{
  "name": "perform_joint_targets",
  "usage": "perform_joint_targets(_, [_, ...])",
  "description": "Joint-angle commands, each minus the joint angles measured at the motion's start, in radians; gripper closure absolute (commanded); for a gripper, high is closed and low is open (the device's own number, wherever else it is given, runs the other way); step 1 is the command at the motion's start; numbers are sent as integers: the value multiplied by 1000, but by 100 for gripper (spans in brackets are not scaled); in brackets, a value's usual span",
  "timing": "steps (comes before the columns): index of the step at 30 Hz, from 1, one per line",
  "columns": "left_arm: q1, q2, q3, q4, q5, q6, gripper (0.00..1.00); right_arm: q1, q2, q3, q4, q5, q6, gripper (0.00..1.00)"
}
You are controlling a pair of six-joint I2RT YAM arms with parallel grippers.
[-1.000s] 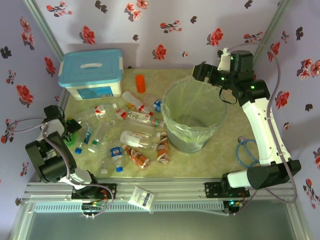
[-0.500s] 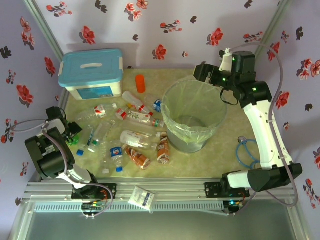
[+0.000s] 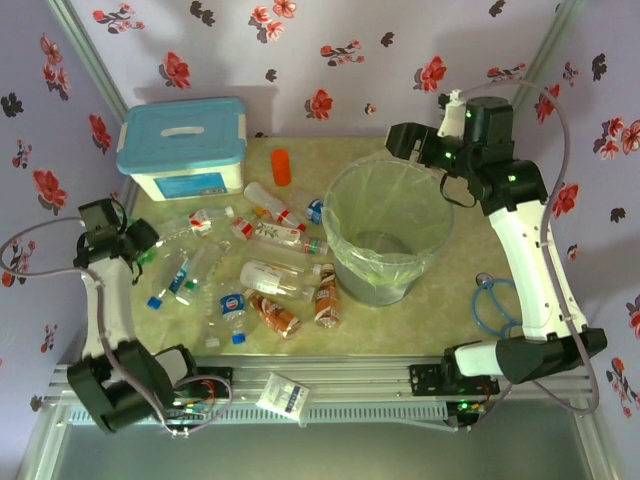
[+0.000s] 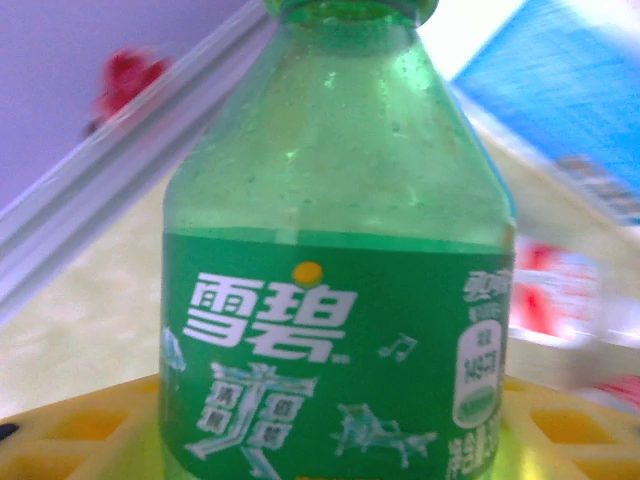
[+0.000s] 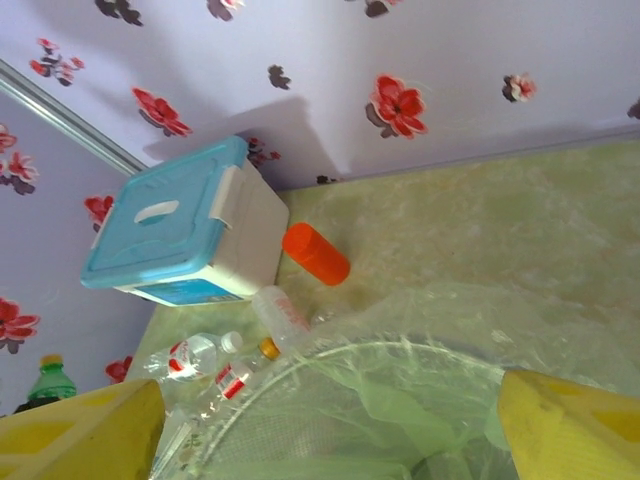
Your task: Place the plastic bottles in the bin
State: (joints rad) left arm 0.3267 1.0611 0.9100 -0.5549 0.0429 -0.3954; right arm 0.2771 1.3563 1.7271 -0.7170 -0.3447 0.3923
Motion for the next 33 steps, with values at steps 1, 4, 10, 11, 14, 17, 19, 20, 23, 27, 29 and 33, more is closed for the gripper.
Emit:
perform_joint_targets(1, [-123,-102,9,76,241,-126,45,84,37,77,-4,32,-8,14])
perform_joint_targets(4, [-284,-155,-46,396,391,-314,54,181,86,134,-8,11,-8,14])
perform_joint_targets(10, [-586,-48,27,593,425,-315,54,351,190,218,29,-96,7,14])
perform_joint_targets(11, [-624,-28,41,618,434,-306,54,362,204,218,50,-123,23,14])
perform_joint_targets(14, [-716,27,63,692,439,-310,54,381,248,220,116,-196,79,14])
perform_joint_targets(17, [-775,68,83,742,439,-310,55,396,293,237,144,-226,107,14])
perform_joint_targets(19, [-800,88,96,755,439,-311,55,397,322,256,132,-223,113,14])
perform_joint_targets(20, [-809,96,102,760,439,-314,55,396,335,272,109,-208,106,13])
perform_joint_targets(23, [-825,107,119,763,439,-311,55,395,358,289,70,-174,88,13])
perform_joint_targets(27, [-834,110,135,762,440,-306,56,393,383,290,76,-196,99,13])
perform_joint_targets(29, [-839,113,141,763,442,-304,57,392,397,290,88,-219,111,14])
perform_joint_targets(33, [-847,117,149,763,444,-303,57,380,412,289,107,-238,131,20])
